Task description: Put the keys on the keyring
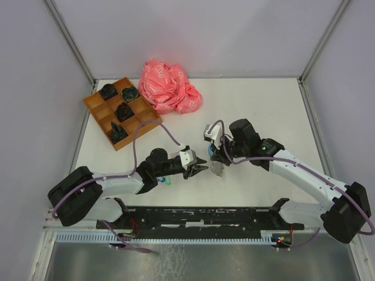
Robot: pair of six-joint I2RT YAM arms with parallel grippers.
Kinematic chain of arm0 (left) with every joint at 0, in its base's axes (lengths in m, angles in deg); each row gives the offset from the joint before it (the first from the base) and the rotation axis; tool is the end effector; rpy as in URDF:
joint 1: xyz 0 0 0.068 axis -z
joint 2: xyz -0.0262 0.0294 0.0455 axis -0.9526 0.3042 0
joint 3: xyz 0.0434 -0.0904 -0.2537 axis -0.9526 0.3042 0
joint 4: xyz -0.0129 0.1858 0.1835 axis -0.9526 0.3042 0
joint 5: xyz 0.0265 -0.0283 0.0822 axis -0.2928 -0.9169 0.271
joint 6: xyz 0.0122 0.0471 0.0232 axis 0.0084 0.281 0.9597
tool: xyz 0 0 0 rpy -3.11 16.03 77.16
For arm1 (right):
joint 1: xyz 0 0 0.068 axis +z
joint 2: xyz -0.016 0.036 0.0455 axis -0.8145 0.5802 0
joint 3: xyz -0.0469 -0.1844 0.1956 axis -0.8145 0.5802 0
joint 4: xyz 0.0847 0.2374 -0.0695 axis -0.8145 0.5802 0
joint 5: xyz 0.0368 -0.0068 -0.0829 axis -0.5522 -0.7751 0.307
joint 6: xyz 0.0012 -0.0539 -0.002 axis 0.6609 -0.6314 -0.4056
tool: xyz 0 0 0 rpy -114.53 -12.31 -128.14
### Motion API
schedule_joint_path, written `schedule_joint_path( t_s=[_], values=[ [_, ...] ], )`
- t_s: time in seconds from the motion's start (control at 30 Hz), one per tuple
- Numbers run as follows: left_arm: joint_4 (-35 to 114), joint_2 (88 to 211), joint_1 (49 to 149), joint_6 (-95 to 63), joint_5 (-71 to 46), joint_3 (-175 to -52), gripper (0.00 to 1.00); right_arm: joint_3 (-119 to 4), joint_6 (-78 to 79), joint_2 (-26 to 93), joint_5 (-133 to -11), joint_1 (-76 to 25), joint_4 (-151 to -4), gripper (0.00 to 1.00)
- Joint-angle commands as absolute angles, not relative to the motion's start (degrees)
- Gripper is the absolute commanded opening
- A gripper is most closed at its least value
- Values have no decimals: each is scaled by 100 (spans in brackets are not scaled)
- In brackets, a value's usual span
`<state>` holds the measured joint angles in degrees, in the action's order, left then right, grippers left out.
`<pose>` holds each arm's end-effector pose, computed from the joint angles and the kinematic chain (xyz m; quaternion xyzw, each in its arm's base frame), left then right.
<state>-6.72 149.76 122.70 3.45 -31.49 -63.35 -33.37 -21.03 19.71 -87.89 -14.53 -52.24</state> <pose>0.1497 -0.2064 0.1982 0.4890 0.5504 -0.3972 0.5479 0.1829 0.1717 0.2757 -0.4849 0.7566 0.2653 0.3493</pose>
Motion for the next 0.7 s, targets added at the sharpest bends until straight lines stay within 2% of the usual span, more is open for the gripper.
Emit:
schedule_joint_path(
  t_s=[0.0,0.67],
  values=[
    [-907,15032,12207,678,-3226,-6627,33,-3658,-2242,1891,-9108,-1467,-5293,1],
    [-1168,15411,12117,479,-3525,-6801,32,-3662,-2433,1902,-9418,-1470,-5202,1]
  ],
)
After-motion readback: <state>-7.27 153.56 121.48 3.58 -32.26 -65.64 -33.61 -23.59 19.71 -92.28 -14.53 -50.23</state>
